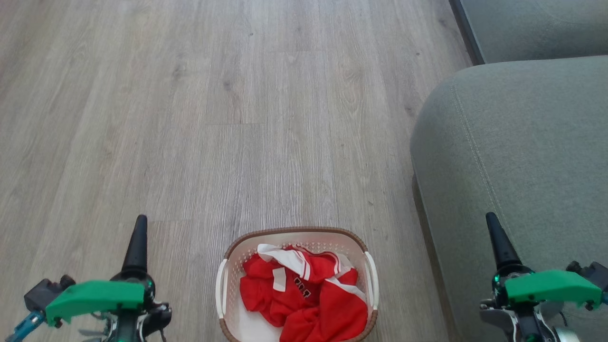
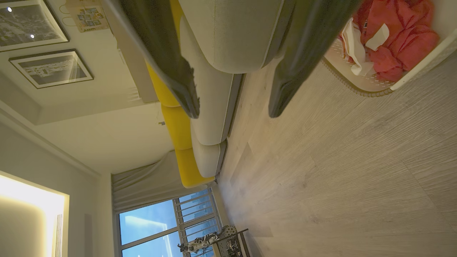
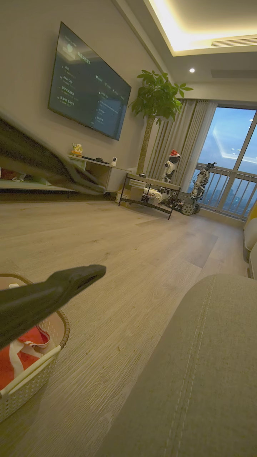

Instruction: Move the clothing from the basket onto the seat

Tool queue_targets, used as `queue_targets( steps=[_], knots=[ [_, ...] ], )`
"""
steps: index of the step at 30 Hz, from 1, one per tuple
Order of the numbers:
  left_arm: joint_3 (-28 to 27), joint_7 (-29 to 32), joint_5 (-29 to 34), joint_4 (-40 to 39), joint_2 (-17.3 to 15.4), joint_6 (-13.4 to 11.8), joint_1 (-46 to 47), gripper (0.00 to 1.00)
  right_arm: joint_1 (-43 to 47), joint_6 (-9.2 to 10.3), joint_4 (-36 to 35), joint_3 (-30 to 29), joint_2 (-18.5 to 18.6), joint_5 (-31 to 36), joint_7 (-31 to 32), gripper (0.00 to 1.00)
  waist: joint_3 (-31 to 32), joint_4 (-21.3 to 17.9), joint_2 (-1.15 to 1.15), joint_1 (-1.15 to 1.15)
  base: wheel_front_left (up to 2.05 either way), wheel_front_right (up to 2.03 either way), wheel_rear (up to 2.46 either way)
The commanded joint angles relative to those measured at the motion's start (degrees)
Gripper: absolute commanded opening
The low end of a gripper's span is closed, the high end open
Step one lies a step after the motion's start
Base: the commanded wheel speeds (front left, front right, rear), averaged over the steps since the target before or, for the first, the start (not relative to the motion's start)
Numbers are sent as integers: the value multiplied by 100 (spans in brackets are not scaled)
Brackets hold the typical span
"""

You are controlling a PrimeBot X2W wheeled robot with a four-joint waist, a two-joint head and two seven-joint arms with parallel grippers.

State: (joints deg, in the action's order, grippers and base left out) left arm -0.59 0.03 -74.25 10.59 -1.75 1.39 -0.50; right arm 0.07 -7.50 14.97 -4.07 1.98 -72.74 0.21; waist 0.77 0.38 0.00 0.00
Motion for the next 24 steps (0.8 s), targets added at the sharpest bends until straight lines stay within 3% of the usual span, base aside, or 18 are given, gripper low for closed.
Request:
queue_targets(
  steps=[1,24],
  knots=[
    [-23,-71,224,-292,-68,-24,113,100,-197,0,-254,64,47,194,-77,100,2,2,0,0,0,0,0],
    [389,-439,2751,-556,-103,-268,-132,100,-101,0,-437,427,58,2093,-449,100,41,20,0,0,0,0,0]
  ],
)
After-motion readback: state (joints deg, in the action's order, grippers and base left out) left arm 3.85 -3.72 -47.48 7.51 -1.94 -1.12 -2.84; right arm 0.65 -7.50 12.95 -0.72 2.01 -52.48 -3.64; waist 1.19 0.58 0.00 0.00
